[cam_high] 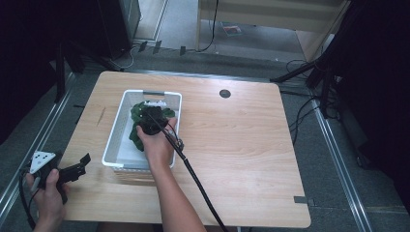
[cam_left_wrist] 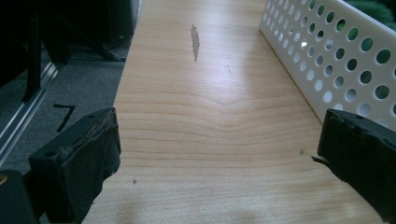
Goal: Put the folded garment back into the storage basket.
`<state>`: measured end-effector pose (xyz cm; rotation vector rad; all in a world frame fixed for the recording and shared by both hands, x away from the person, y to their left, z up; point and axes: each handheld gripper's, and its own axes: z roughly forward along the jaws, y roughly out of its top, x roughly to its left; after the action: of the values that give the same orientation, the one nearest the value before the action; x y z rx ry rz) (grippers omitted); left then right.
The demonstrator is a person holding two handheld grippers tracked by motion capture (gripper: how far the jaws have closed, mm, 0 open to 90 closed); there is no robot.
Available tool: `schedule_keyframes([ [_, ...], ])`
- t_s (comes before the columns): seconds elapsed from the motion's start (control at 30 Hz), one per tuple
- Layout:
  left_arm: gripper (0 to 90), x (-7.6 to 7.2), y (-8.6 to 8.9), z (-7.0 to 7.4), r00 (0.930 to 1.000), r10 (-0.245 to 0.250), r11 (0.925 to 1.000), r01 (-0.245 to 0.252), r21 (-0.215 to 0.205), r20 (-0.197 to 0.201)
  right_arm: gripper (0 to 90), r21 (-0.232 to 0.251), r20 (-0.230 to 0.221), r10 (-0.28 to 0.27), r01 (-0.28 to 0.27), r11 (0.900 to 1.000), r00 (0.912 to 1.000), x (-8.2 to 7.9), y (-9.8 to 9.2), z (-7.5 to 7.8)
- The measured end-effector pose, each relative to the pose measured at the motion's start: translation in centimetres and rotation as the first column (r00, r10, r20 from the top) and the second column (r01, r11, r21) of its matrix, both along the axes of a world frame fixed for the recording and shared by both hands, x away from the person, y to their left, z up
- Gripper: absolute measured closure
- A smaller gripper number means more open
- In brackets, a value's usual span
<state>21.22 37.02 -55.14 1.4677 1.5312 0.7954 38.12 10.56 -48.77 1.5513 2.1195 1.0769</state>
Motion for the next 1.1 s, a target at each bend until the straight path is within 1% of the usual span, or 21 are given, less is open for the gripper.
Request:
schedule_keyframes([
  [0.07, 0.2, 0.0, 0.0, 0.0, 1.0000, 0.002, 1.0000, -0.002, -0.001, 0.001, 34.8, -0.017, 0.040, 0.025, -0.024, 1.000, 0.9989, 0.0, 0.1, 0.0],
  [0.13, 0.2, 0.0, 0.0, 0.0, 1.0000, 0.002, 1.0000, -0.002, 0.000, 0.000, 27.7, -0.026, 0.041, 0.021, -0.020, 0.999, 0.9989, -0.1, 0.1, 0.3],
  [0.2, 0.2, 0.0, 0.0, 0.0, 1.0000, 0.001, 1.0000, -0.001, 0.000, 0.000, 20.9, -0.005, 0.039, 0.023, -0.023, 1.000, 0.9990, -0.1, -0.1, 0.6],
  [0.23, 0.2, 0.0, 0.0, 0.0, 1.0000, 0.001, 1.0000, -0.001, 0.001, 0.000, 19.0, -0.003, 0.031, 0.016, -0.016, 1.000, 0.9994, -0.2, -0.1, 0.7],
  [0.27, 0.2, 0.0, 0.0, 0.0, 1.0000, 0.001, 1.0000, -0.001, 0.001, 0.000, 16.3, -0.002, 0.036, 0.014, -0.014, 1.000, 0.9993, -0.2, -0.2, 0.9],
  [0.43, 0.2, 0.0, 0.0, 0.0, 1.0000, 0.002, 1.0000, -0.002, 0.001, 0.002, 13.2, 0.020, 0.058, 0.024, -0.025, 0.999, 0.9980, -0.6, -0.6, 1.8],
  [0.47, 0.2, 0.0, 0.0, 0.0, 1.0000, 0.002, 1.0000, -0.002, 0.001, 0.001, 12.7, 0.020, 0.067, 0.016, -0.017, 1.000, 0.9976, -0.7, -0.6, 2.0],
  [0.5, 0.2, 0.0, 0.0, 0.0, 1.0000, 0.000, 1.0000, 0.000, 0.002, 0.001, 10.6, 0.023, 0.076, 0.015, -0.017, 1.000, 0.9970, -0.8, -0.7, 2.3],
  [0.53, 0.2, 0.0, 0.0, 0.0, 1.0000, 0.000, 1.0000, 0.000, 0.002, 0.001, 6.7, 0.027, 0.081, 0.016, -0.019, 0.999, 0.9966, -0.8, -0.8, 2.5],
  [0.6, 0.2, 0.0, 0.0, 0.0, 1.0000, -0.001, 1.0000, 0.001, 0.002, 0.001, 0.4, 0.046, 0.087, 0.021, -0.025, 0.999, 0.9960, -0.9, -1.1, 3.0],
  [0.63, 0.2, 0.0, 0.0, 0.0, 1.0000, -0.001, 1.0000, 0.001, 0.002, -0.001, 0.0, 0.052, 0.096, 0.024, -0.029, 0.998, 0.9951, -0.9, -1.3, 3.2],
  [0.67, 0.2, 0.0, 0.0, 0.0, 1.0000, -0.001, 1.0000, 0.001, 0.002, 0.000, 0.0, 0.047, 0.114, 0.024, -0.029, 0.998, 0.9932, -1.1, -1.5, 3.5],
  [0.7, 0.2, 0.0, 0.0, 0.0, 1.0000, -0.001, 1.0000, 0.001, 0.002, -0.001, 0.0, 0.032, 0.133, 0.025, -0.029, 0.999, 0.9907, -1.2, -1.6, 3.8],
  [0.77, 0.2, 0.0, 0.0, 0.0, 1.0000, -0.002, 1.0000, 0.002, 0.003, -0.001, 0.0, 0.017, 0.151, 0.013, -0.016, 1.000, 0.9884, -1.4, -2.0, 4.3],
  [0.83, 0.2, 0.0, 0.0, 0.0, 1.0000, -0.002, 1.0000, 0.002, 0.003, -0.001, 0.0, 0.024, 0.150, 0.002, -0.005, 1.000, 0.9887, -1.5, -2.6, 4.8],
  [0.9, 0.2, 0.0, 0.0, 0.0, 1.0000, -0.002, 1.0000, 0.002, 0.003, -0.001, 0.0, 0.036, 0.157, 0.001, -0.006, 0.999, 0.9876, -1.6, -3.2, 5.3],
  [0.97, 0.2, 0.0, 0.0, 0.0, 1.0000, -0.003, 1.0000, 0.003, 0.005, -0.001, 0.0, 0.037, 0.168, -0.010, 0.004, 0.999, 0.9858, -1.7, -3.9, 5.7],
  [1.0, 0.2, 0.0, 0.0, 0.0, 1.0000, -0.002, 1.0000, 0.002, 0.005, -0.001, 0.0, 0.037, 0.173, -0.005, -0.002, 0.999, 0.9849, -1.7, -4.2, 5.9],
  [1.1, 0.2, 0.0, 0.0, 0.0, 1.0000, -0.002, 1.0000, 0.002, 0.007, -0.001, 0.0, 0.036, 0.183, -0.018, 0.012, 0.999, 0.9830, -1.9, -5.3, 6.2],
])
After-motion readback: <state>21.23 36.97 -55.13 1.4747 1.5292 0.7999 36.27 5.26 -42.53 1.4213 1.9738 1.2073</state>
